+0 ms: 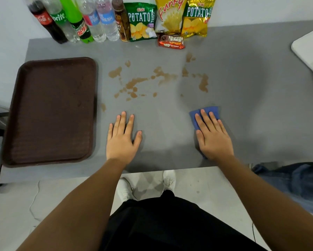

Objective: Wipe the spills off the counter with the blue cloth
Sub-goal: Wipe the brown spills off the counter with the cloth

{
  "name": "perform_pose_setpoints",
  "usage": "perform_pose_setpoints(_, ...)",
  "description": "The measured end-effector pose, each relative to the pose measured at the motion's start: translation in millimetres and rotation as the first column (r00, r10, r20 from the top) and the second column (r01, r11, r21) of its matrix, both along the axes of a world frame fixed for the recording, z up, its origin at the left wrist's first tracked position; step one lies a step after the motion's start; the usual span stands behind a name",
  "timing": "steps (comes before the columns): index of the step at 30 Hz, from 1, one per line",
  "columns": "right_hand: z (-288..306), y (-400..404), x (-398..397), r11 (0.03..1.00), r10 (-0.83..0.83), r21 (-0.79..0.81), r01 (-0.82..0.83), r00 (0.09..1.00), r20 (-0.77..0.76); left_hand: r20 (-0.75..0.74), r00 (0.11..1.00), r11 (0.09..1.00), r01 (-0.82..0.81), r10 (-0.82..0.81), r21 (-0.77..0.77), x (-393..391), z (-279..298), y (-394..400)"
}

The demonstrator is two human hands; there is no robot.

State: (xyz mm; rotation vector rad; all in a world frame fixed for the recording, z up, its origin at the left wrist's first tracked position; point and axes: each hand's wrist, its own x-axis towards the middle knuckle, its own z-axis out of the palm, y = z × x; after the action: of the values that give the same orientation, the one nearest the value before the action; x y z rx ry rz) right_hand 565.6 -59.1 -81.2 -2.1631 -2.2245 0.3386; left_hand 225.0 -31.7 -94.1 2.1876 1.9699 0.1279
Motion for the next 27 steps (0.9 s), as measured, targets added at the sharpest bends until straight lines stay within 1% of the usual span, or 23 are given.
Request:
perform_pose_setpoints(4, 0, -31, -24, 0.982, -0.189, 0.011, 0.189, 0.981, 0.031, -0.005, 1.000, 1.000, -0.006, 0.006, 0.018, 2, -2, 0)
perform_pose_setpoints(6, -1, -38, -49, 0.967, -0.256, 0.009, 0.256, 0.966, 0.046, -0.005, 1.000, 1.000, -0.010, 0.010, 0.026, 2, -4, 0)
perform_pose_setpoints(9, -3, -33, -74, 0.944, -0.331, 0.016, 0.330, 0.943, 0.023, -0.005, 1.000, 0.999, -0.001, 0.001, 0.033, 0, -7, 0)
perform_pose_setpoints(12, -4, -17, -68, 0.956, -0.293, 0.003, 0.293, 0.956, -0.013, -0.001, 1.000, 0.999, 0.002, -0.002, 0.041, -1, -10, 1)
perform_pose_setpoints(15, -3, 1, -43, 0.972, -0.233, 0.013, 0.234, 0.971, -0.051, -0.004, 1.000, 0.999, 0.003, -0.002, 0.038, -2, -10, 1)
perform_pose_setpoints(18, -1, 10, -14, 0.971, -0.238, 0.019, 0.240, 0.970, -0.045, -0.001, 1.000, 0.999, 0.002, -0.002, 0.035, -2, -9, 1)
perform_pose_setpoints(22, -1, -9, 18, 0.963, -0.269, 0.016, 0.270, 0.962, -0.044, -0.003, 1.000, 1.000, -0.002, 0.002, 0.028, -2, -8, 0)
perform_pose_setpoints(27, -1, -45, 28, 0.950, -0.311, -0.011, 0.311, 0.950, 0.028, 0.000, 1.000, 1.000, -0.004, 0.004, 0.022, -1, -7, 0)
